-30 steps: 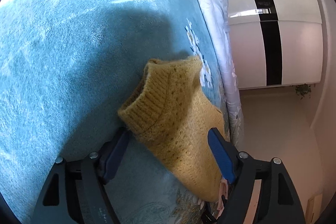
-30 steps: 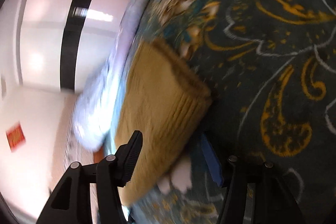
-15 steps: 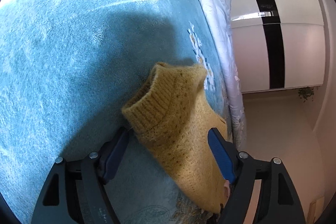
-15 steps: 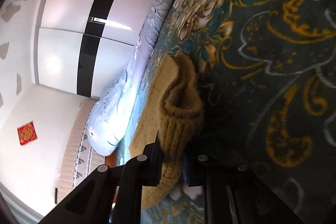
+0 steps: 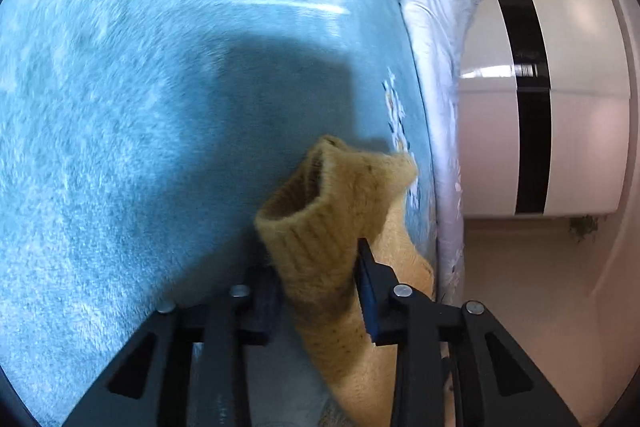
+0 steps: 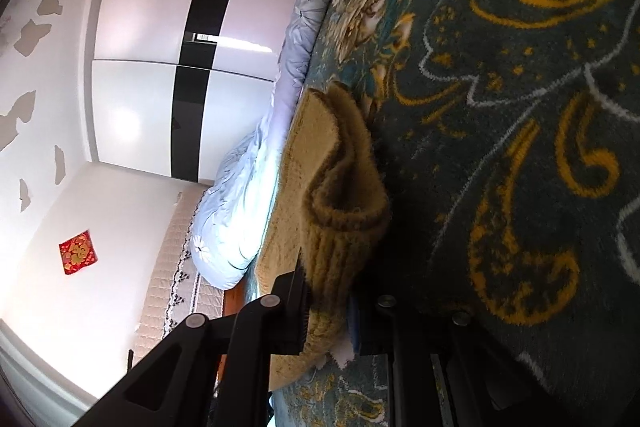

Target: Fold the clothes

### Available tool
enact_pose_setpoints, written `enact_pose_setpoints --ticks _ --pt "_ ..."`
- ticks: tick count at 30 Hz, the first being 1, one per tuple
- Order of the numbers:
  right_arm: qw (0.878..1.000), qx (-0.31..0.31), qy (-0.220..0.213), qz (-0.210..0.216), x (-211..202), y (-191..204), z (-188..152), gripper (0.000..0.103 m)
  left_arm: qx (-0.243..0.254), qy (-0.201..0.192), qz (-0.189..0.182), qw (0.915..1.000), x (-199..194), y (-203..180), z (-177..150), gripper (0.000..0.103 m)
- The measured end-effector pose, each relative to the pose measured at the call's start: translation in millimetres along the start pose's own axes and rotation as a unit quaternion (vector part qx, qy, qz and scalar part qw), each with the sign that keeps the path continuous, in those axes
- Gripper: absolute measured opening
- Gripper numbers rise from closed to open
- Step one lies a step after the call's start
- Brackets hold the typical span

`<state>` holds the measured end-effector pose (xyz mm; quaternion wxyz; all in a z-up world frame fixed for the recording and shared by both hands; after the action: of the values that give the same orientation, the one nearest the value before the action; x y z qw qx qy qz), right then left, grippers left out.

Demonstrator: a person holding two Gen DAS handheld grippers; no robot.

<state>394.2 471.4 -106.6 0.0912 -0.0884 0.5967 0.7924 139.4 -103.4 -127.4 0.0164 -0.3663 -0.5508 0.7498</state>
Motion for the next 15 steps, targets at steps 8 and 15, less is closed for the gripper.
enact_pose_setpoints --ticks 8,15 --pt "1.0 -0.004 0.008 0.006 0.4 -6.0 -8.7 0.017 0.152 -0.041 0.073 0.9848 -10.7 -56.6 -8.8 0.012" --pt "1.0 0.004 0.016 0.011 -1.8 -10.9 -13.6 0.018 0.337 -0.053 0.011 0.9398 -39.6 -193.9 -64.6 0.011"
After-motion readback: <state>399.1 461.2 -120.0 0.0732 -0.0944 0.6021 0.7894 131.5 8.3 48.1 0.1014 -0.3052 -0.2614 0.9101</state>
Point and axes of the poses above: each gripper's, at about its wrist camera, not at the fingertips, and x roughly the way its jaws point, y to its left, z to its top, the point moved 4 cm from there along x, roughly the way its jaws point, and after that the axes turned 15 degrees about -y, right-handed, at the moved point
